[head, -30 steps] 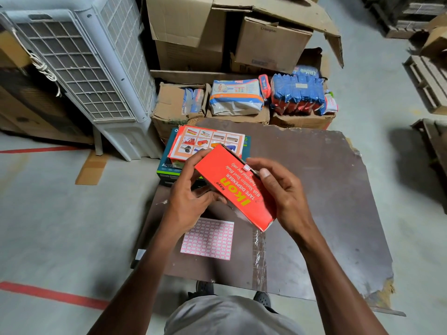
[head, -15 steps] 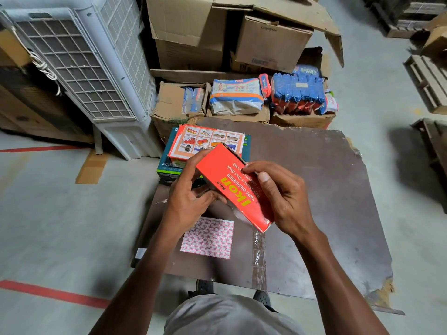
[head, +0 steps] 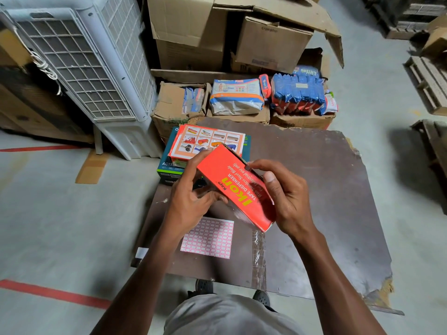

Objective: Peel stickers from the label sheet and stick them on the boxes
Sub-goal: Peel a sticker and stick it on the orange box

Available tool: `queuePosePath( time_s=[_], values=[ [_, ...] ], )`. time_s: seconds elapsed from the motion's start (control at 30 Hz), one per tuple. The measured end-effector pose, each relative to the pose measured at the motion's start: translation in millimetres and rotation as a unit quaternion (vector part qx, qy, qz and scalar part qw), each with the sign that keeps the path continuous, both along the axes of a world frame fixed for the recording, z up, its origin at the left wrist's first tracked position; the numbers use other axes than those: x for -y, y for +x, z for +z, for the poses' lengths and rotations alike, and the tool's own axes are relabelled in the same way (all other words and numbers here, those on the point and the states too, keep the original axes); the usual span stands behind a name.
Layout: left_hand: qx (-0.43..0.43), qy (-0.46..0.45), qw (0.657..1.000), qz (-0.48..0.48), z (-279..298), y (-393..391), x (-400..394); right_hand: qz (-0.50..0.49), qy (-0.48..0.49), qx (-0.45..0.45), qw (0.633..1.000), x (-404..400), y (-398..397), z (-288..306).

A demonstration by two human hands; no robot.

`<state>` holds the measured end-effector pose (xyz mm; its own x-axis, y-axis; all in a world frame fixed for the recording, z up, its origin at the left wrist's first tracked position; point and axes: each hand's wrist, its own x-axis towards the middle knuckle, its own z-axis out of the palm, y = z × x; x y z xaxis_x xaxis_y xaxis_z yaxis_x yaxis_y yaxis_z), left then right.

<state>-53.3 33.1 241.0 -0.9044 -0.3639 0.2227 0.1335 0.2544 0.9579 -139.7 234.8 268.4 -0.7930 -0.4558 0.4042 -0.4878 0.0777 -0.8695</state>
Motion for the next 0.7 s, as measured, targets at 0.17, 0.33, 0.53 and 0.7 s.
queuePosePath(
  time_s=[0.17, 0.33, 0.53, 0.7],
  values=[
    [-0.002, -0.023, 1.000, 0.002, 0.5, 2.2, 1.9, -0.003, 0.020, -0.061, 0.998, -1.7, -1.4, 0.4],
    [-0.003, -0.021, 1.000, -0.015, 7.2, 1.8, 1.5, 0.003, 0.041, -0.100, 0.994, -2.4, -1.3, -0.8],
    [-0.007, -0.006, 1.000, -0.011, 10.4, 6.0, 0.5, 0.007, 0.012, -0.052, 0.999, 0.9, 3.3, 3.9],
    [-0.014, -0.009, 1.000, 0.006, 13.2, 7.1, 2.7, 0.036, -0.048, 0.152, 0.987, 1.5, 9.5, 25.6]
  ],
)
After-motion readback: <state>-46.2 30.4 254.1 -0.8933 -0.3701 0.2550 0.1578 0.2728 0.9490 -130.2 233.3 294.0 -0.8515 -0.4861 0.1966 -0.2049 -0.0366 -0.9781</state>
